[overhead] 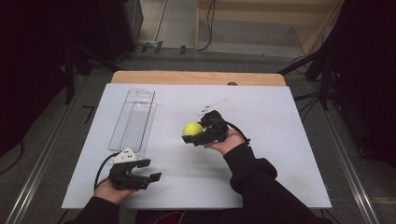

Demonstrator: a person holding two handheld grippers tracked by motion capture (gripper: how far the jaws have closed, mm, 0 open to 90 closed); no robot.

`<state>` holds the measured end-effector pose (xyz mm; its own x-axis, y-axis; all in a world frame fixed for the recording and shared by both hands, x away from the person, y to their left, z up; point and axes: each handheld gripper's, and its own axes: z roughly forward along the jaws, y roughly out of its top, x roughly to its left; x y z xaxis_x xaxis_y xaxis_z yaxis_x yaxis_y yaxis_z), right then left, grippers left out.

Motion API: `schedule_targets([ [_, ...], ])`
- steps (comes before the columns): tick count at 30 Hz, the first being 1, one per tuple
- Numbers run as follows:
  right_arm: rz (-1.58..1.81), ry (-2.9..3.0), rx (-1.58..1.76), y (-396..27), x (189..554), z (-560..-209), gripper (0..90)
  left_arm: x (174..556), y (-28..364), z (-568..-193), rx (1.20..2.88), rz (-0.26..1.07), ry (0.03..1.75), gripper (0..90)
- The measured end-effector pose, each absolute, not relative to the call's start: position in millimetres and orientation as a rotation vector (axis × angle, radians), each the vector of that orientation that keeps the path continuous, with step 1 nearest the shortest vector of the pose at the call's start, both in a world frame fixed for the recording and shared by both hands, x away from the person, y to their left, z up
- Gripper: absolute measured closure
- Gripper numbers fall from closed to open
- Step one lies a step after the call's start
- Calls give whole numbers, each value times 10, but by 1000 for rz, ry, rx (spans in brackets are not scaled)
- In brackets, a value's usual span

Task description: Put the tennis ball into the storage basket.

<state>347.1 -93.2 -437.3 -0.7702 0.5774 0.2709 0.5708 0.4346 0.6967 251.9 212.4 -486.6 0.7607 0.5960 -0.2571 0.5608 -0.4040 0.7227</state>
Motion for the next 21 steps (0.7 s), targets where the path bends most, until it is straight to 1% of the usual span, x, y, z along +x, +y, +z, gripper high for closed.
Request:
schedule_targets([
  [12, 1312, 2665, 1039, -699, 3553, -4318, 232, 2521, 2136, -4863, 2091, 55, 868, 264],
  [21, 1332, 2668, 1042, -600, 3622, -4277, 232, 2521, 2136, -4866, 2094, 54, 864, 264],
])
